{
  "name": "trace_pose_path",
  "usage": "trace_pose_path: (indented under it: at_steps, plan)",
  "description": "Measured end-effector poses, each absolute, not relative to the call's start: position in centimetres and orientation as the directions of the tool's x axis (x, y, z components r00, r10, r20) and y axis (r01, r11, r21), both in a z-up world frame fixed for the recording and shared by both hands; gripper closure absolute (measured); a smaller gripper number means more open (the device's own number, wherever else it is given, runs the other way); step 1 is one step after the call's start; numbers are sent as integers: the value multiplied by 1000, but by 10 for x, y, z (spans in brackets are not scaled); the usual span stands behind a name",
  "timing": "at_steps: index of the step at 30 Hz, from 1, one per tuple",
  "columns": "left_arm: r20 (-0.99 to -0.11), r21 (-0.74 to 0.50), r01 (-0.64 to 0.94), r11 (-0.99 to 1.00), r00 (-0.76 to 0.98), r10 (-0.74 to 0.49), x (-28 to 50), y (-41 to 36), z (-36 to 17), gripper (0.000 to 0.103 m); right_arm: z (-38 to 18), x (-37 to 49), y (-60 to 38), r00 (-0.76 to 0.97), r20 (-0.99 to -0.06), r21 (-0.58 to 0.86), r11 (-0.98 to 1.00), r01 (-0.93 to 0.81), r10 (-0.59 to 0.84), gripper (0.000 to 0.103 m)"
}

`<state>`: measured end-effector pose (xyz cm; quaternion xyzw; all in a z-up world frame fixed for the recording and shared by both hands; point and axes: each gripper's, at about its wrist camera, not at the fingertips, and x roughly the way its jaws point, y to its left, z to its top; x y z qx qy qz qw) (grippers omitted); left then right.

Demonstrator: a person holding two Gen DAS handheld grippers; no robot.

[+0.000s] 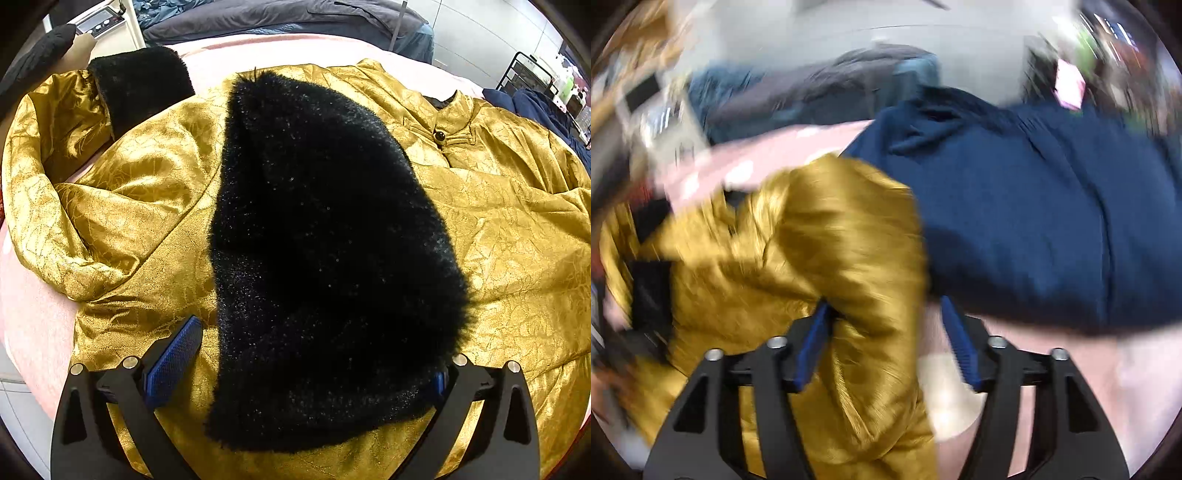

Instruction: Fold large clothes

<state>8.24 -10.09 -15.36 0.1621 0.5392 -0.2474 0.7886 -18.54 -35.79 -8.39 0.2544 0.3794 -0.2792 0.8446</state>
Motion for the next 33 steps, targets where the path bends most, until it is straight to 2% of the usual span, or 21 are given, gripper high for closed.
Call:
trace_pose_path:
  at_steps: [2,4,5,6,8,11,13,18,20,22,26,29,33]
  plan:
    - [-930,-9,565,825,298,-215,81,-99,-154,5,-72,-202,-364,580,-753,269,658,703,-311,37]
    - [-930,-10,564,826,297,-214,81,-97,-154,5,-49,-210,-349,644,-667,259,693,673,-376,37]
    - [-930,-8,563,826,299,-213,80,-96,-153,5,-38,-213,-338,677,-620,226,735,639,-398,36]
    - [-929,-6,563,827,302,-212,80,-96,-153,5,-30,-212,-322,699,-589,186,774,606,-406,32]
    - [-926,-1,561,828,311,-212,78,-96,-152,5,-20,-192,-279,743,-557,18,888,459,-372,22]
    - [-919,-3,557,831,326,-222,74,-89,-151,5,-38,-164,-237,719,-615,-127,941,314,-323,22]
    - [-917,-3,555,832,330,-224,73,-85,-150,5,-62,-147,-226,660,-680,-162,944,289,-319,22]
    - [-916,-19,568,823,320,-242,74,-75,-151,5,-126,-126,-245,472,-833,-133,933,335,-289,22]
    - [-914,-16,569,822,326,-243,74,-75,-152,5,-145,-122,-257,421,-881,-52,931,362,-214,22]
    - [-909,-7,568,823,340,-242,72,-77,-154,5,-149,-126,-267,434,-881,-4,919,394,-190,22]
    - [-899,11,569,822,366,-241,69,-82,-154,5,-154,-117,-254,408,-880,-79,923,377,-241,19]
    - [-895,-3,575,818,364,-259,70,-83,-149,5,-153,-116,-254,409,-878,-71,913,401,-248,17]
    - [-842,-22,546,838,441,-310,68,-66,-114,6,-130,-131,-257,517,-827,50,888,457,-219,17]
